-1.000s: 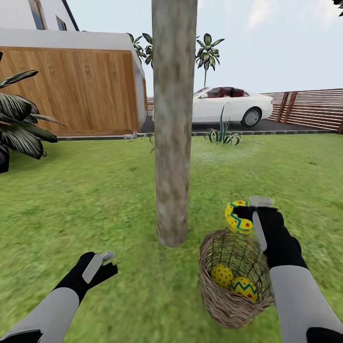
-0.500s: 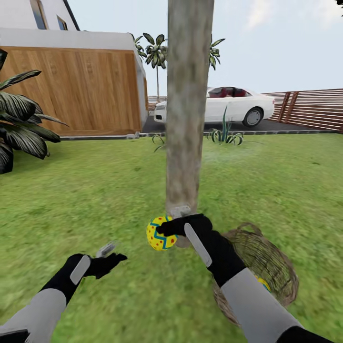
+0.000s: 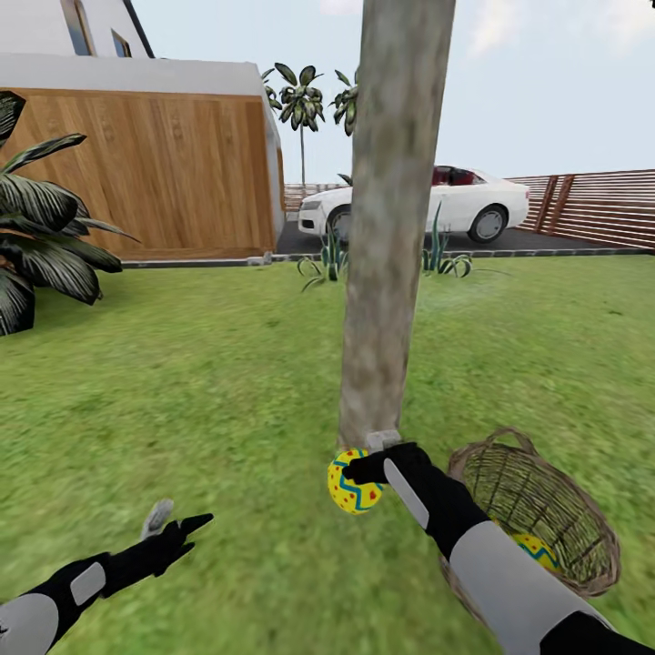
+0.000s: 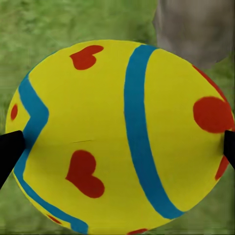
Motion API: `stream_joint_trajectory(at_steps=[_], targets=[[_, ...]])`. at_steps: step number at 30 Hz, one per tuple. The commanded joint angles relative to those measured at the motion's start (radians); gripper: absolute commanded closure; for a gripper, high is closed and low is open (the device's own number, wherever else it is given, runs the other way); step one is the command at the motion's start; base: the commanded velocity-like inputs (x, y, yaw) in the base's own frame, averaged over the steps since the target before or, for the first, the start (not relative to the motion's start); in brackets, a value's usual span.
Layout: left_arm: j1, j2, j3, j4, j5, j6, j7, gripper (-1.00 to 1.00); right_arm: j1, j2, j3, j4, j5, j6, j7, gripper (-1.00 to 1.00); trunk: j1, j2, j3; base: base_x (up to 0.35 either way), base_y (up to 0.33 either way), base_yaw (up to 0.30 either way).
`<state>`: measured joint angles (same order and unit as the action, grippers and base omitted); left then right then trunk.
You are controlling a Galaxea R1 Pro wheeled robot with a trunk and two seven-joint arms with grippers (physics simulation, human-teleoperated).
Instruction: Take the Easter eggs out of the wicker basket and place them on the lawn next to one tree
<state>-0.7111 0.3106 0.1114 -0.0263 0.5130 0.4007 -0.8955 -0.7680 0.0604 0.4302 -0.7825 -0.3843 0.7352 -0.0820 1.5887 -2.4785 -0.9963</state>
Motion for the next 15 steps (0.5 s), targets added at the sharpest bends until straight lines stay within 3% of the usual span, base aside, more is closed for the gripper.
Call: stream_joint_trajectory(at_steps=[1, 4, 6, 8, 10, 13, 15], targets=[[0.000, -0.002, 0.008, 0.001, -0.005, 0.008, -0.012, -1.00, -0.001, 0.000, 0.003, 0.032, -0.011, -0.025, -0.009, 1.00, 0.000, 0.000, -0.001, 0.033, 0.037, 0.000], [-0.001, -0.010, -0.007, 0.002, -0.008, 0.009, -0.029, -1.00, -0.001, -0.002, 0.003, 0.123, -0.008, -0.121, -0.009, 1.00, 0.007, -0.014, -0.007, 0.010, 0.011, 0.000], [0.000, -0.014, -0.068, -0.007, -0.009, 0.017, -0.039, -1.00, 0.000, -0.003, 0.003, 0.152, -0.007, -0.140, -0.010, 1.00, 0.012, -0.022, -0.014, 0.001, 0.001, 0.000], [-0.001, -0.015, -0.089, -0.054, -0.008, 0.084, -0.083, -1.00, 0.000, -0.003, 0.002, 0.167, -0.007, -0.143, -0.010, 1.00, 0.013, -0.022, -0.022, 0.000, 0.000, 0.000], [0.000, -0.019, -0.095, -0.141, -0.009, 0.173, -0.119, -1.00, 0.000, -0.004, 0.001, 0.172, -0.007, -0.145, -0.010, 1.00, 0.014, -0.023, -0.030, 0.000, 0.000, 0.000], [0.000, -0.033, -0.098, -0.174, -0.011, 0.200, -0.131, -1.00, 0.000, -0.005, 0.001, 0.176, -0.007, -0.193, -0.010, 1.00, 0.015, -0.023, -0.041, 0.000, 0.000, 0.000], [-0.001, -0.032, -0.105, -0.179, -0.012, 0.204, -0.134, -1.00, 0.000, -0.005, 0.001, 0.201, -0.007, -0.304, -0.011, 1.00, 0.016, -0.024, -0.049, 0.000, 0.000, 0.000]])
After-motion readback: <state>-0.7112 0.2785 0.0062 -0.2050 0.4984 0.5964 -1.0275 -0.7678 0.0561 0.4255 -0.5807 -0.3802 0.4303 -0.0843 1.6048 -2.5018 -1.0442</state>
